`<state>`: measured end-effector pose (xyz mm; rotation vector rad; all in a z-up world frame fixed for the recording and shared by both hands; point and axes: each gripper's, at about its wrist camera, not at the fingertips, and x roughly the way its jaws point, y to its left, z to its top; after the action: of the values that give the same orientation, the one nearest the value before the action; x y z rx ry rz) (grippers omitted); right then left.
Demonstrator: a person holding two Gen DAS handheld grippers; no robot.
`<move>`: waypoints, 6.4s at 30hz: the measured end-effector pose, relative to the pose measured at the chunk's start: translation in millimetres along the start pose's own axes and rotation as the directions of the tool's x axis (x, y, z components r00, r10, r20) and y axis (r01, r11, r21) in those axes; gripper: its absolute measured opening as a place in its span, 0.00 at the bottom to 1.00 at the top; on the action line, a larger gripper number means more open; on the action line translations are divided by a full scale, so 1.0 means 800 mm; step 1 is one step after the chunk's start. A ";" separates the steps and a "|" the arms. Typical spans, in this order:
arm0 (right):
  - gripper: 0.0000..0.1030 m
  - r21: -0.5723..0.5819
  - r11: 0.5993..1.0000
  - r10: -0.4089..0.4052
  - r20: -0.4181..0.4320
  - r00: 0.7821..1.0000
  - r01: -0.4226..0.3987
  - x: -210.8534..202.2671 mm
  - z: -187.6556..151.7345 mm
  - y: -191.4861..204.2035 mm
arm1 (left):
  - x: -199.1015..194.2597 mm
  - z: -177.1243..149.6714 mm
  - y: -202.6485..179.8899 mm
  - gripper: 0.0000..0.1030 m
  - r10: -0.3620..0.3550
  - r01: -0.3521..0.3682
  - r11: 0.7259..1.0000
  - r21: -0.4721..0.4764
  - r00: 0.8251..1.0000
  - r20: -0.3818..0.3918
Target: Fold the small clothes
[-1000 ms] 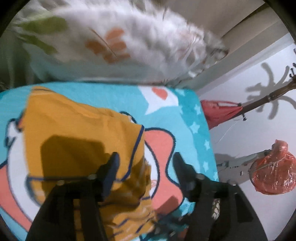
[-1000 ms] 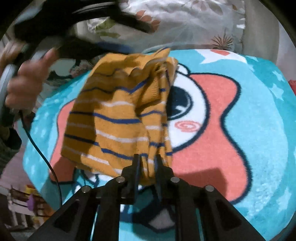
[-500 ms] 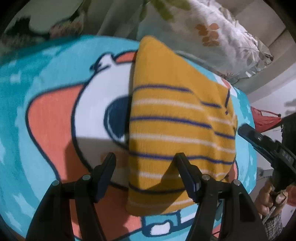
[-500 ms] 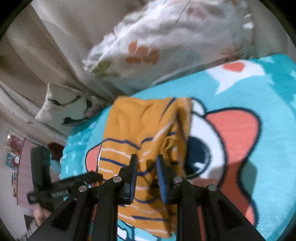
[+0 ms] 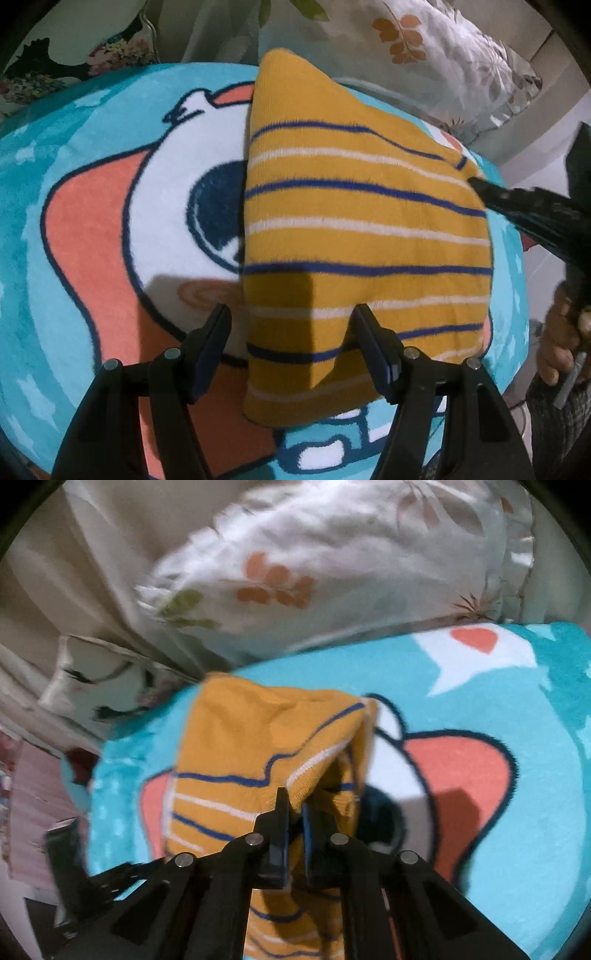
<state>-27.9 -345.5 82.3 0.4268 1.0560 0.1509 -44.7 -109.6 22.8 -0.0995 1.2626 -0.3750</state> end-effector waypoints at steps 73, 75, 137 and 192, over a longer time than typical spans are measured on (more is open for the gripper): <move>0.19 0.180 0.877 0.450 0.021 0.893 -0.446 0.030 0.003 0.002 | -0.254 -0.075 0.025 1.00 0.477 -0.389 0.878 -0.278 0.680 0.556; 0.19 0.150 0.850 0.510 0.002 0.860 -0.505 0.028 0.001 0.030 | -0.244 -0.077 0.033 1.00 0.457 -0.377 0.889 -0.258 0.748 0.481; 0.53 0.029 0.965 -0.261 -0.045 0.964 0.262 -0.070 -0.294 0.028 | -0.143 -0.213 0.036 1.00 0.267 -0.285 0.954 0.089 0.948 0.172; 0.59 -0.077 0.921 -0.379 0.043 0.924 0.381 -0.092 -0.289 0.103 | -0.151 -0.249 0.062 1.00 0.130 -0.129 0.992 -0.016 0.987 0.099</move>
<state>-257.5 -232.7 78.5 0.1407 1.0823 -0.1575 -251.5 2.7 57.7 -0.0435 1.1658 -0.2490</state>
